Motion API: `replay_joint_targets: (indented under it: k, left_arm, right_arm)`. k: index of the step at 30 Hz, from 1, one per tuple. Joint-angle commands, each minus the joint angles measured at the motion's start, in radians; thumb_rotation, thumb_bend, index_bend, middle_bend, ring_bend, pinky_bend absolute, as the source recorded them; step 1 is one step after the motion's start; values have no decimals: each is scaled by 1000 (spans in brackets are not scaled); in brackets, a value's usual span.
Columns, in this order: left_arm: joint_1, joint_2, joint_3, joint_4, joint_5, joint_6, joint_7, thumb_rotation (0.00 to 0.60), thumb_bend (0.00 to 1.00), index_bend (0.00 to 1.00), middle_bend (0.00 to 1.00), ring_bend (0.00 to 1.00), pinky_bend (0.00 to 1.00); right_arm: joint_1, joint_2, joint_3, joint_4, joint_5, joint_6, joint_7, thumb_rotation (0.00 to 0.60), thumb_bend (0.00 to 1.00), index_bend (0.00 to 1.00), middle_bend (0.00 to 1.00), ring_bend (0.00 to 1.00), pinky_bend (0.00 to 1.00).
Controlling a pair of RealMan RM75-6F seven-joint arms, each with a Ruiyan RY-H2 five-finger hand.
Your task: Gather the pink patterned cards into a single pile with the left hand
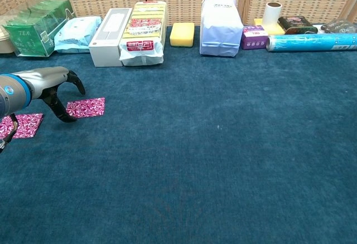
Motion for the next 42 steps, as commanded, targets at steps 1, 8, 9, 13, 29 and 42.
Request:
replay_joint_targets:
  k: [1,8,9,13,29,42]
  left_arm:
    - [-1,-2,-1,2,-2,1,1,600,227,238,0,0,73]
    - [-2,-13,-3,17,-14,2,8,600,227,315,0,0,74]
    - [-2,-15,-4,18,-15,4,7,600,227,354,0,0,74]
    - [0,-27,-9,24,-19,22,9,600,226,424,0,0,74]
    - [26,72,1,-72,33,-31,-17,600,227,447,0,0,74]
    - [121,288,109,-163,261,-186,-203,600,228,447,0,0,73]
  right_arm:
    - [0,0,0,0,0,0,0,600,0,43,0,0,0]
    - [0,-1,0,0,-1,1,-1,600,0,44,0,0,0]
    - [0,-1,0,0,-1,2,-1,600,0,44,0,0,0]
    - [0,-1,0,0,-2,2,-1,600,0,43,0,0,0]
    - [0,0,-2,1,-4,2,1,600,0,44,0,0,0]
    - [0,-3,-5,-3,-9,2,-13,600,0,44,0,0,0]
